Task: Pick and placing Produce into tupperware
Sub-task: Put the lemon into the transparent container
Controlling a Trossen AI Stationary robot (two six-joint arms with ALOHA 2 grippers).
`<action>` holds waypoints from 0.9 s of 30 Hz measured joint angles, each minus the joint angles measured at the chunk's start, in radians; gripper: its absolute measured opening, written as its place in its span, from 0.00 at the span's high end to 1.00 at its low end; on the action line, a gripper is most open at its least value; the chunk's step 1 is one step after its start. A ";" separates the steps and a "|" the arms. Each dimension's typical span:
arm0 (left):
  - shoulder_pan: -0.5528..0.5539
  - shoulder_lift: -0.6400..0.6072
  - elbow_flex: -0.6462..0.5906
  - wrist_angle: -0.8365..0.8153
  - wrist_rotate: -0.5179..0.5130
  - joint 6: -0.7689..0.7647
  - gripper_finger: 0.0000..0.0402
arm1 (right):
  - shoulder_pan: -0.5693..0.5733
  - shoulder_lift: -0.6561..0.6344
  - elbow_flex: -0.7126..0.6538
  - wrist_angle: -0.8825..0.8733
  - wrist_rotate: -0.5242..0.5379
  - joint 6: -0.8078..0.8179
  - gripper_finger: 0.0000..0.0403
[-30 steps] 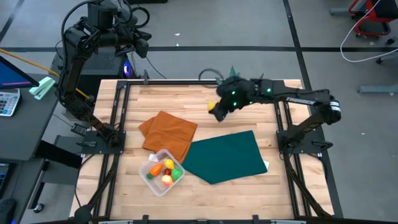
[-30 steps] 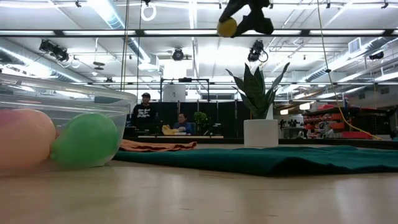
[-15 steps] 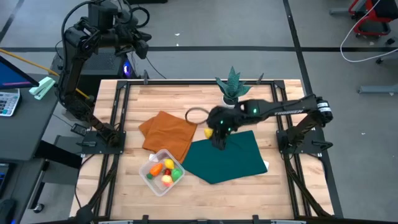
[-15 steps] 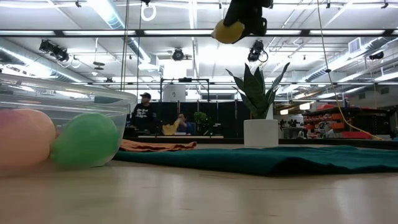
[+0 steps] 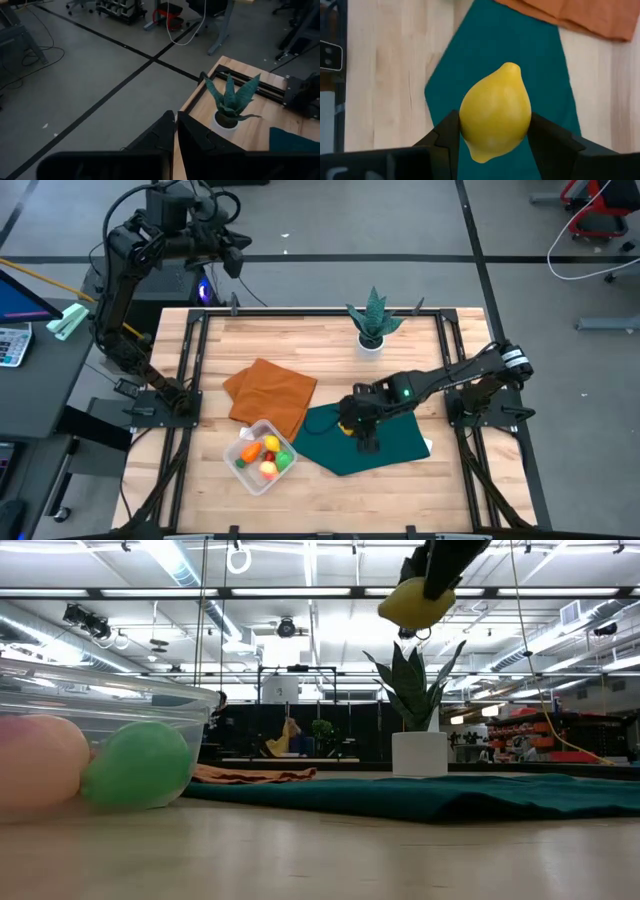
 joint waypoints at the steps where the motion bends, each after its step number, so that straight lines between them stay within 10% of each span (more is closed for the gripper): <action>1: -0.006 0.000 0.000 0.002 -0.001 -0.007 0.93 | 0.007 -0.005 -0.015 0.015 0.001 -0.006 0.64; 14: -0.079 0.001 0.000 0.016 0.000 -0.078 0.93 | -0.011 0.015 -0.242 0.712 0.033 -0.074 0.64; 27: -0.123 0.001 0.000 0.039 -0.001 -0.078 0.94 | -0.045 0.269 -0.080 1.031 -0.057 -0.197 0.64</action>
